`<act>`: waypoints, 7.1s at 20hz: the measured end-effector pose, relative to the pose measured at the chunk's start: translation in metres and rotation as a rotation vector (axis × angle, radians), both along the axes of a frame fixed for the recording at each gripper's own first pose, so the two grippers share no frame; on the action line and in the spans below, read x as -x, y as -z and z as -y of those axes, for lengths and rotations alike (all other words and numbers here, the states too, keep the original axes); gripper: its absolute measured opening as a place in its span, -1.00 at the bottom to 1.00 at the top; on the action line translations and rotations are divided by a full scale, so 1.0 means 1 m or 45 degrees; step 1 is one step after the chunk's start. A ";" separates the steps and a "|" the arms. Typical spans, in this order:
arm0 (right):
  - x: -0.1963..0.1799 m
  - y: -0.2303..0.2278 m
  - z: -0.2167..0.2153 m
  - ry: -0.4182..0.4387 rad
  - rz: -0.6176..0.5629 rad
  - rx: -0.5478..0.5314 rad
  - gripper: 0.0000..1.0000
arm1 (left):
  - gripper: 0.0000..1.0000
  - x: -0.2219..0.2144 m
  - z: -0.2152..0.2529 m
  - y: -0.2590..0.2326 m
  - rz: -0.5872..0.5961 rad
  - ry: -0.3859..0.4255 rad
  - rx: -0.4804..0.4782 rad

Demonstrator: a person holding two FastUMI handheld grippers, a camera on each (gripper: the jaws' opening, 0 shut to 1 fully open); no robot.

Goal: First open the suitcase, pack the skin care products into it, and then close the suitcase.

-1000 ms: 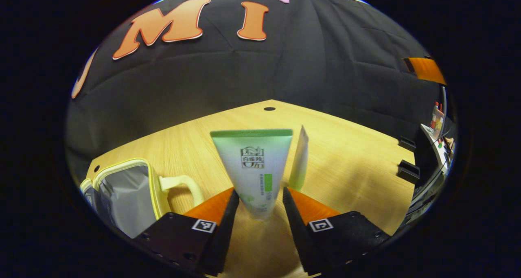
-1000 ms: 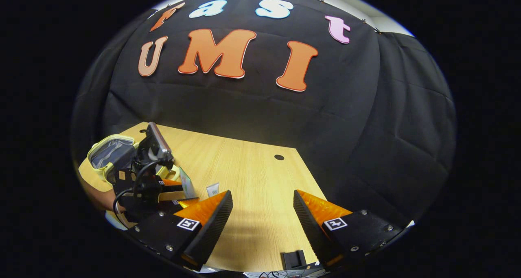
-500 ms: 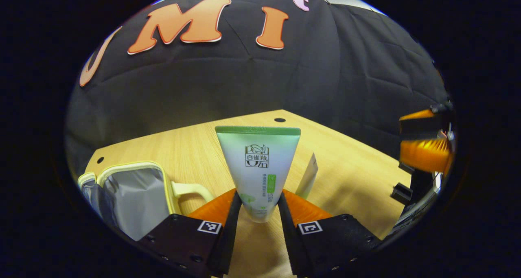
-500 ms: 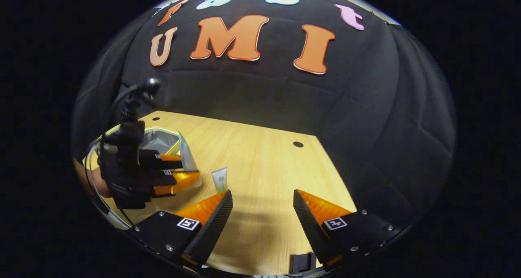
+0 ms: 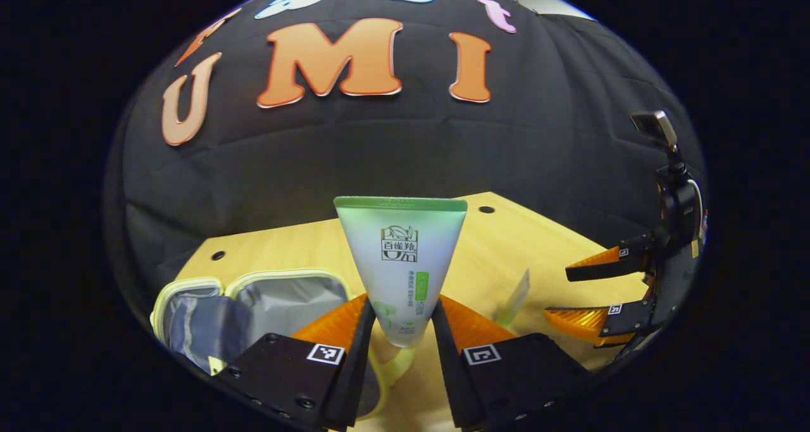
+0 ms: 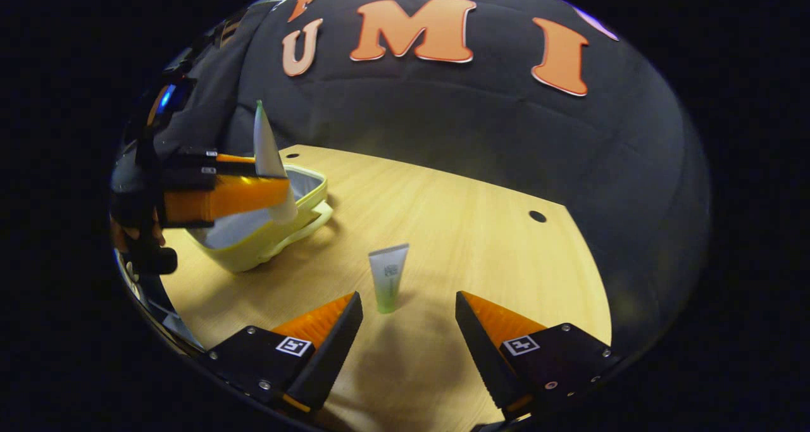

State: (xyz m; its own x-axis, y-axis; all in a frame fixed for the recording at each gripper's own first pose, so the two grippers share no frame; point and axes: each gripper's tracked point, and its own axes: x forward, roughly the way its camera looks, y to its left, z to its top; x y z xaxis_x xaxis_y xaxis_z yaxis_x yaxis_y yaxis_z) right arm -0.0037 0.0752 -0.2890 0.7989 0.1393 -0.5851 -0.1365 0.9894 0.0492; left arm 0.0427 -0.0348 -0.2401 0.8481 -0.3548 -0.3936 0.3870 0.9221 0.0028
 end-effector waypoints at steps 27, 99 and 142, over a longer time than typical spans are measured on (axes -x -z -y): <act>-0.049 -0.047 -0.100 -0.029 -0.066 -0.215 -0.28 | 0.07 0.018 -0.182 0.108 -0.563 -0.210 -0.182; -0.066 -0.168 -0.029 0.352 0.175 -0.153 0.84 | -0.91 -0.005 -0.400 -0.150 -0.085 -0.582 0.393; -0.003 -0.172 0.095 0.200 0.363 -0.138 0.87 | 0.93 0.062 0.081 -0.149 0.090 -0.151 -0.040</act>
